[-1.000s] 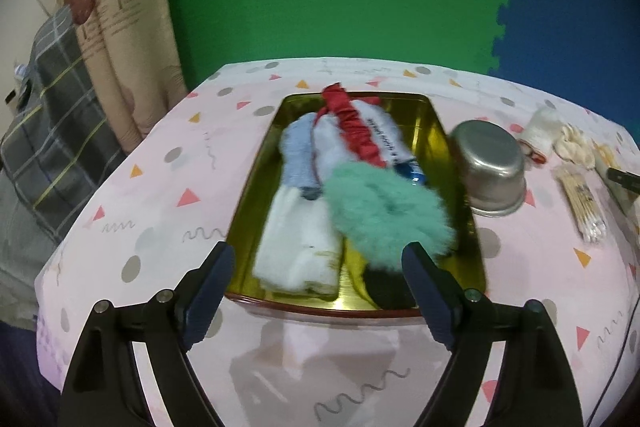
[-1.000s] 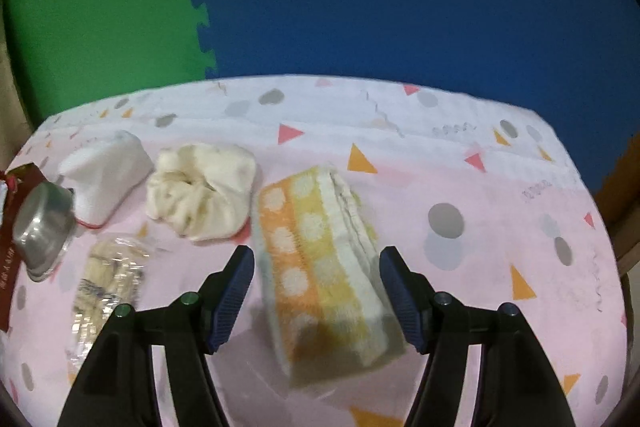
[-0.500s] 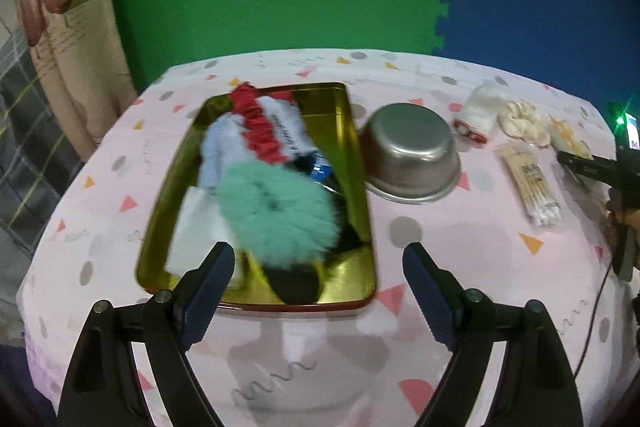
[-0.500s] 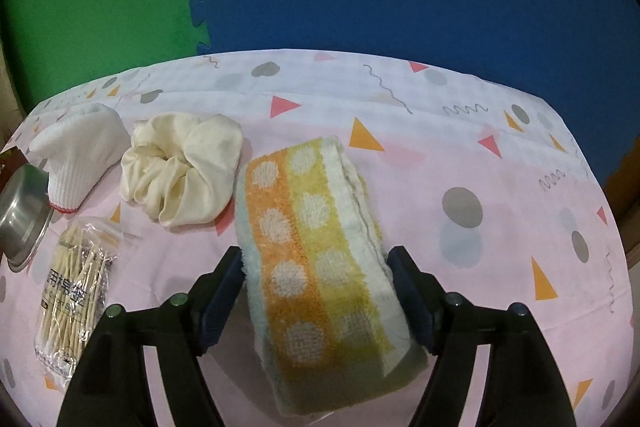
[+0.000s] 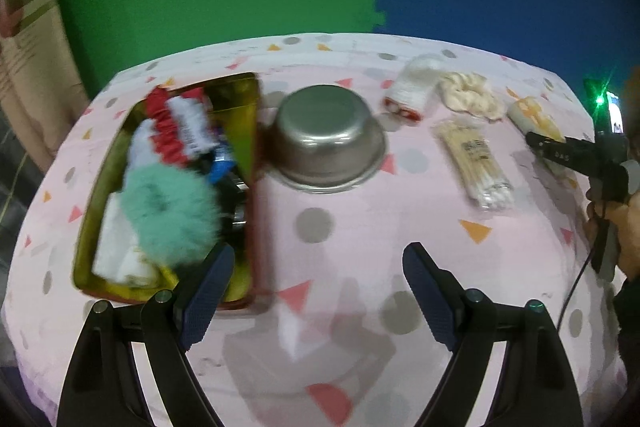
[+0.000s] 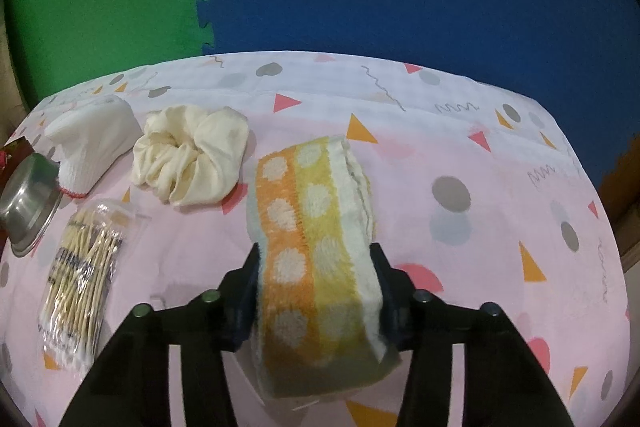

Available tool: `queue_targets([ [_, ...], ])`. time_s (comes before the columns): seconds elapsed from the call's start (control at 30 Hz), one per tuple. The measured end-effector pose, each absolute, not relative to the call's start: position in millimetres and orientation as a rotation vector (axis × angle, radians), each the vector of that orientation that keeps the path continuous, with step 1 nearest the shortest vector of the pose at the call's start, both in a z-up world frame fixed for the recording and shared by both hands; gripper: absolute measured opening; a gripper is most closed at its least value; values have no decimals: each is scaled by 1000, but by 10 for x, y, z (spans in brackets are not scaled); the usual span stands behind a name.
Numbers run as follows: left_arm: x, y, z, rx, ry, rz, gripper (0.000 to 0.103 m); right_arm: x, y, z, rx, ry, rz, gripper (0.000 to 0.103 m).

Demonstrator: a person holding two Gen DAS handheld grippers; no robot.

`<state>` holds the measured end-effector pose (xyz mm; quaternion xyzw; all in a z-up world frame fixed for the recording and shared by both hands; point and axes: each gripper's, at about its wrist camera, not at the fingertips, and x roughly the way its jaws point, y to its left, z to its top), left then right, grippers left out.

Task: Organize soft objects
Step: 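Grasp the cotton swab pack with the left tool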

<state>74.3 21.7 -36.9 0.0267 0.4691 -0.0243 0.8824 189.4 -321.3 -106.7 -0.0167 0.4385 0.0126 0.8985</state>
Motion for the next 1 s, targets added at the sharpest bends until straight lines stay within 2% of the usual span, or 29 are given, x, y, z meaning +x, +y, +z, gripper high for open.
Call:
queue_targets([
  [0.43, 888, -330, -505, 44, 1049, -178, 84, 1345, -3400, -1061, -16, 904, 16, 46],
  [1.0, 1531, -1087, -760, 41, 1067, -221, 85, 1337, -3454, -1074, 13, 900, 30, 48],
])
